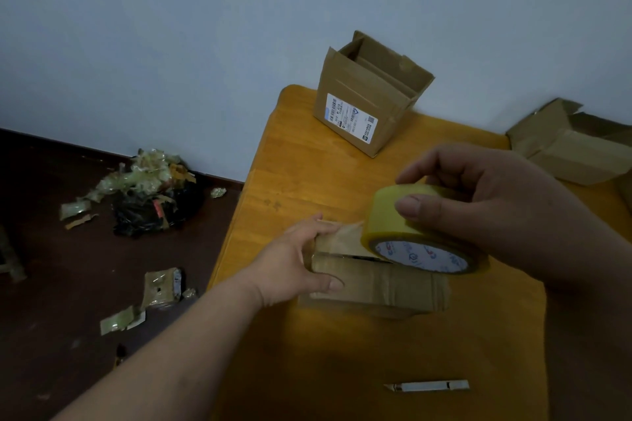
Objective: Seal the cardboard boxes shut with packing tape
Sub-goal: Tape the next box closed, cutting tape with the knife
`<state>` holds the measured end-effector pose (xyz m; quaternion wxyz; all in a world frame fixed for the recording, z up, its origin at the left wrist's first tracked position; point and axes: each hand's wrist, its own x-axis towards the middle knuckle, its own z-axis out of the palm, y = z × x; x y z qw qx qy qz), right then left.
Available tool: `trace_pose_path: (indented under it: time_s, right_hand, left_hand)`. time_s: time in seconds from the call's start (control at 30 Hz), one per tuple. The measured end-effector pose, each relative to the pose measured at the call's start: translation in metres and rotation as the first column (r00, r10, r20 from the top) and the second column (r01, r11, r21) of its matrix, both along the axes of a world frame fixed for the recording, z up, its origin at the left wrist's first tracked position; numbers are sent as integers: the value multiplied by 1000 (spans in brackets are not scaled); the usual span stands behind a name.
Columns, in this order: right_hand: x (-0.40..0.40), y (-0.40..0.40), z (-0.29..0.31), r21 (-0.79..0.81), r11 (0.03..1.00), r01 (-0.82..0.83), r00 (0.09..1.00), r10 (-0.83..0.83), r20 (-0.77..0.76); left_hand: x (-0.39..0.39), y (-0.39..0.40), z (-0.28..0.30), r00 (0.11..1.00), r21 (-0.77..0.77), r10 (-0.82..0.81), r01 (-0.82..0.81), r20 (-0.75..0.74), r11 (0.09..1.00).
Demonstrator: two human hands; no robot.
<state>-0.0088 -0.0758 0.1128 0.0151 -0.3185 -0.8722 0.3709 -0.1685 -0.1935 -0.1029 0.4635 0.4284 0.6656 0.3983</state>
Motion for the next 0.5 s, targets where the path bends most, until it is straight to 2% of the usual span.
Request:
trace_pose_path:
  time_s: [0.17,0.3,0.5]
  right_hand:
    - [14,8,-5,0,1000,8,1000,-8,9]
    - [28,17,-12,-8,1000,20,997,-19,79]
    - [43,24,-27,-16,1000,18,986,-15,164]
  left_hand:
    - [1,0,2,996,-19,40,-38,76,999]
    - [-1,-1,2,993,-43,40,-35,110,998]
    - [-1,-1,6,994,-66,48,-41,96,997]
